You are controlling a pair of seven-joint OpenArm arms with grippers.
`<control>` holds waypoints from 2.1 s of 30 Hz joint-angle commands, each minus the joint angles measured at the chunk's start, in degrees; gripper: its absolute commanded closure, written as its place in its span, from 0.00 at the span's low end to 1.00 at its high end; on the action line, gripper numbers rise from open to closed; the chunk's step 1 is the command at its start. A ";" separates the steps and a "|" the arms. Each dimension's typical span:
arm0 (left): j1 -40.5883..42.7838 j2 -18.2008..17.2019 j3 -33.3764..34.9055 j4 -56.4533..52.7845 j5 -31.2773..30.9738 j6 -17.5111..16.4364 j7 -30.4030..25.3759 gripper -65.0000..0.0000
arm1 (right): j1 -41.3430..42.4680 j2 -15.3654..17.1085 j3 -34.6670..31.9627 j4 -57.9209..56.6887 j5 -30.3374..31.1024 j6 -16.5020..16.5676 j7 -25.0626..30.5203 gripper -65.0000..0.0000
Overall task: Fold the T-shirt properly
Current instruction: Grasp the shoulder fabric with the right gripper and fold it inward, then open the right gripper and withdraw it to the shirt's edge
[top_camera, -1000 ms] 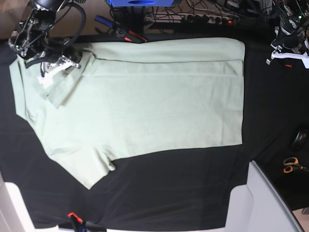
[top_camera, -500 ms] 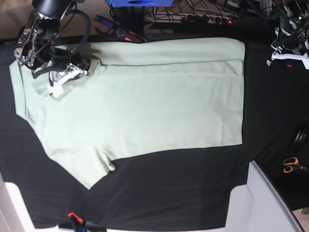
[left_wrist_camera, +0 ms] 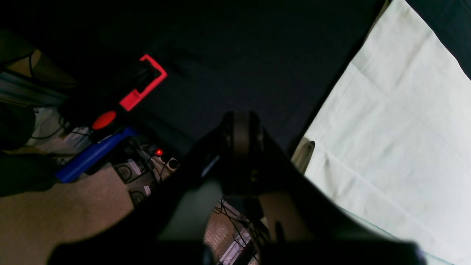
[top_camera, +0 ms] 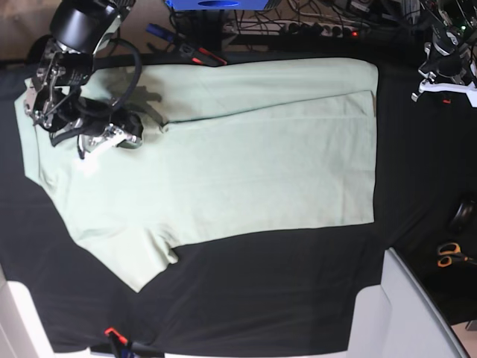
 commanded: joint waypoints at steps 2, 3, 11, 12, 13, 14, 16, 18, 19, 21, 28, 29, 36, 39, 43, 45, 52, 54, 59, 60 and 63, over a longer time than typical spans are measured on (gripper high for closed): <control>0.31 -0.69 -0.43 0.89 -0.22 -0.23 -0.90 1.00 | 1.46 0.33 -0.18 0.79 1.01 0.17 0.05 1.00; 0.31 -0.69 -0.43 0.89 -0.22 -0.23 -0.90 1.00 | 1.81 0.33 -0.26 0.79 1.01 0.17 0.05 1.00; 0.31 -0.60 -0.43 0.89 -0.22 -0.15 -0.90 1.00 | 4.89 0.68 -3.52 0.70 0.83 0.17 -0.39 1.00; 0.31 -0.60 -0.43 0.89 -0.22 -0.15 -0.90 1.00 | 4.98 0.68 -4.13 0.70 0.83 0.17 -0.12 1.00; 0.31 -0.60 -0.43 0.89 -0.22 -0.15 -0.90 1.00 | 5.68 0.68 -4.66 0.70 0.83 0.08 -0.03 1.00; 0.31 -0.60 -0.43 0.89 -0.22 -0.15 -0.90 1.00 | 6.12 0.68 -5.19 0.70 0.83 0.08 0.05 1.00; 0.31 -0.60 -0.43 0.89 -0.22 -0.15 -0.90 1.00 | 6.74 0.68 -6.24 0.70 0.92 0.08 0.14 1.00; 0.31 -0.60 -0.43 0.89 -0.22 -0.15 -0.90 1.00 | 8.05 0.68 -7.47 1.05 0.92 0.26 1.72 1.00; 0.31 -0.60 -0.43 0.89 -0.22 -0.15 -0.90 1.00 | 8.23 1.03 -8.62 1.23 0.92 0.44 3.04 1.00; 0.31 -0.51 -0.43 0.89 -0.22 -0.15 -0.90 1.00 | 9.11 2.44 -12.13 2.02 1.01 0.44 5.94 1.00; 0.57 -0.60 -0.43 0.89 -0.22 -0.15 -0.90 1.00 | 8.76 4.46 -15.74 3.07 1.09 0.26 8.23 1.00; 0.57 -0.60 -0.43 0.89 -0.22 -0.15 -0.90 1.00 | 7.88 4.72 -14.86 4.66 1.09 0.44 8.23 1.00; 0.66 -0.60 -0.43 0.89 -0.22 -0.23 -0.90 1.00 | -2.58 3.49 -6.86 20.13 1.18 -0.09 4.71 1.00; 0.48 -0.60 -0.43 0.89 -0.22 -0.23 -0.90 1.00 | -6.36 2.88 -0.62 20.48 1.01 0.00 5.68 1.00; 0.22 -0.69 -0.34 0.80 -0.22 -0.23 -0.64 1.00 | -9.00 9.73 0.97 20.66 1.01 0.08 11.48 1.00; 0.13 -1.31 -0.25 0.80 -0.22 -0.32 -0.64 1.00 | -9.26 13.87 0.97 20.22 1.01 0.08 12.36 1.00; -5.58 -6.40 0.28 -4.21 -0.22 -0.41 -0.55 0.83 | -1.09 25.12 -2.02 9.76 0.83 0.08 12.71 1.00; -7.43 -7.63 0.28 -6.93 -0.22 -0.41 -0.55 0.76 | 2.52 27.14 -5.27 4.13 0.83 0.17 13.59 1.00; -14.99 -10.62 0.72 -15.63 -0.22 -0.41 -0.73 0.73 | 10.96 29.69 -15.65 -9.06 0.83 0.17 24.49 0.98; -16.66 -11.68 1.86 -17.83 -0.13 -0.41 -0.73 0.72 | 12.98 30.22 -17.76 -12.57 0.83 0.08 26.60 0.94; -20.61 -16.69 8.45 -23.81 -0.13 -0.41 -0.90 0.72 | 19.84 31.10 -23.82 -26.38 0.83 0.08 32.49 0.77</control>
